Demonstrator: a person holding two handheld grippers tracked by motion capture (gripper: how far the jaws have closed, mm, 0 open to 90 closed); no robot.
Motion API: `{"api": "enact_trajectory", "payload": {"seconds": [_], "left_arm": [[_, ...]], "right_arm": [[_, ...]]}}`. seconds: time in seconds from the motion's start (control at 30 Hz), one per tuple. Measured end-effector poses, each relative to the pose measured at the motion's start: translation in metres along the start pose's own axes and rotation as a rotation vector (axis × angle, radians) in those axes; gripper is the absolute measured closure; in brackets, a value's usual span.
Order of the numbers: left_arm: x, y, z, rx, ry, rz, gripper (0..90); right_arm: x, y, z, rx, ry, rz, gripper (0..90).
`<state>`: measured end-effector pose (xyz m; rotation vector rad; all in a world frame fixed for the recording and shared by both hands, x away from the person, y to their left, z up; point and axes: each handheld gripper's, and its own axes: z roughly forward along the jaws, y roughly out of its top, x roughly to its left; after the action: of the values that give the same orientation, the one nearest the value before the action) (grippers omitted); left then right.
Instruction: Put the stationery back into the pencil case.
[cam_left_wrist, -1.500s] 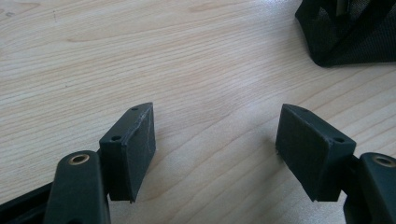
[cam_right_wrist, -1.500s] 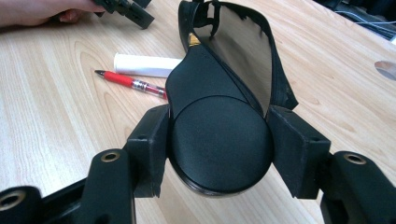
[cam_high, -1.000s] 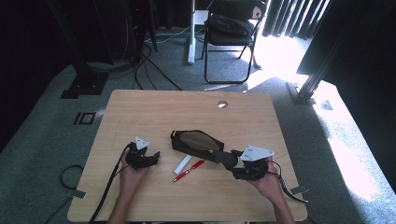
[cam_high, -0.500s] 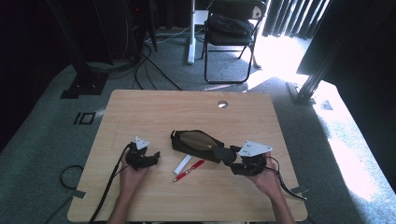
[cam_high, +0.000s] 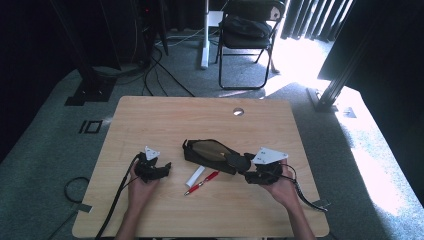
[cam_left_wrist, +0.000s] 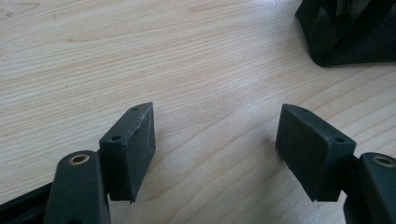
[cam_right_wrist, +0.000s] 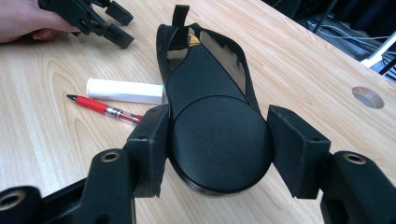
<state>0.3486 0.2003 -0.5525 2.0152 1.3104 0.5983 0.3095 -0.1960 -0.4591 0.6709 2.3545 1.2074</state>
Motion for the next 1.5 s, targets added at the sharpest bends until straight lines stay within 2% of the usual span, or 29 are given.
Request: {"api": "enact_trajectory", "payload": {"seconds": [0.8,0.93,1.5], "left_arm": [[0.000,0.000,0.000,0.000,0.000,0.000,29.1],[0.000,0.000,0.000,0.000,0.000,0.000,29.1],[0.000,0.000,0.000,0.000,0.000,0.000,29.1]], "right_arm": [[-0.005,0.015,0.014,-0.017,0.008,-0.009,41.2],[-0.006,0.017,0.016,-0.027,0.025,0.004,41.2],[-0.009,0.021,0.026,-0.027,0.031,0.011,41.2]]}}
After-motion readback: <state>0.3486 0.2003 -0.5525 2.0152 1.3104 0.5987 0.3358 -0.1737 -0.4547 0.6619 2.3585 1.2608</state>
